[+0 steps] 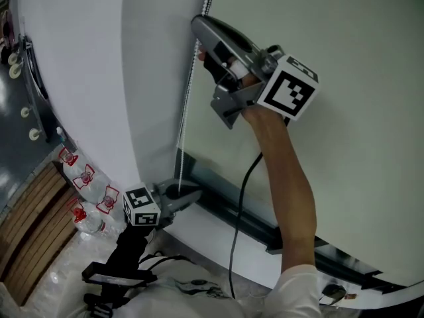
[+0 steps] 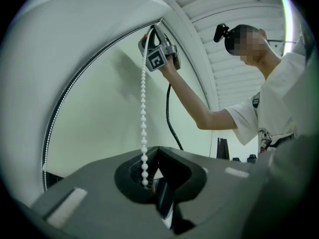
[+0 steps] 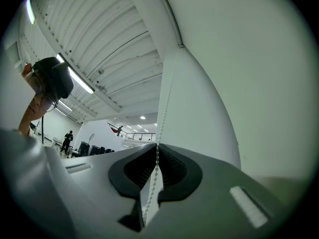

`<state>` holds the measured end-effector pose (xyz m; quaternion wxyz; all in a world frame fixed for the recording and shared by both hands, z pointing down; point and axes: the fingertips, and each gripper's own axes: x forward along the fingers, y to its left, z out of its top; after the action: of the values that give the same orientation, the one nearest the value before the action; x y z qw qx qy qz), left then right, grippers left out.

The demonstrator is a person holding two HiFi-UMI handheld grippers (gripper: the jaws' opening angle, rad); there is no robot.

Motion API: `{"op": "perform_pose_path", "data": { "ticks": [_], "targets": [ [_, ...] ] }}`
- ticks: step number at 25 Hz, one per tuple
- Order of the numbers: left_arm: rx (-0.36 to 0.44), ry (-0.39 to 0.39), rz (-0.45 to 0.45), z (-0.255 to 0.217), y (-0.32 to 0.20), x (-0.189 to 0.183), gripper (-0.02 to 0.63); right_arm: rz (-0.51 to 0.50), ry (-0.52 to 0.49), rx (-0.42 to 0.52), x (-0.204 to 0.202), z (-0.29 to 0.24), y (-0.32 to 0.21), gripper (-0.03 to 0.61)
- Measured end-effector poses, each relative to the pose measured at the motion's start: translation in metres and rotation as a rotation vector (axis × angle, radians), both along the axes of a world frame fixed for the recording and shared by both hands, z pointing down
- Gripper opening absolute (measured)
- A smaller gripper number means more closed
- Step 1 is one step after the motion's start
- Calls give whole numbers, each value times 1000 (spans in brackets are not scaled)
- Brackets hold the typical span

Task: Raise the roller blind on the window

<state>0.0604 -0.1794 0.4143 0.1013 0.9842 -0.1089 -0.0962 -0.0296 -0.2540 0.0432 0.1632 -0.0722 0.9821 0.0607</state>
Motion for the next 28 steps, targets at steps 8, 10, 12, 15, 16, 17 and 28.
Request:
{"op": "perform_pose_path", "data": {
  "ticks": [8, 10, 12, 15, 16, 17, 28],
  "targets": [
    [-9, -6, 5, 3, 1, 0, -2, 2, 35, 4, 1, 10, 10, 6],
    [-8, -5, 7, 3, 1, 0, -2, 10, 21, 3, 6, 13, 11, 6],
    [-5, -8, 11, 3, 1, 0, -2, 24, 30, 12, 10, 16, 11, 6],
    [-9, -5, 8, 3, 2, 0, -2, 35, 77, 14, 7, 32, 12, 6],
    [-11, -5, 10, 3, 2, 1, -2, 37, 93, 8, 6, 40, 12, 5],
    [-12, -6, 12, 3, 2, 1, -2, 39, 105, 0, 5, 48, 11, 5],
    [-11, -17, 12, 2, 2, 4, -2, 51, 157, -78, 15, 117, 13, 5]
  ]
}}
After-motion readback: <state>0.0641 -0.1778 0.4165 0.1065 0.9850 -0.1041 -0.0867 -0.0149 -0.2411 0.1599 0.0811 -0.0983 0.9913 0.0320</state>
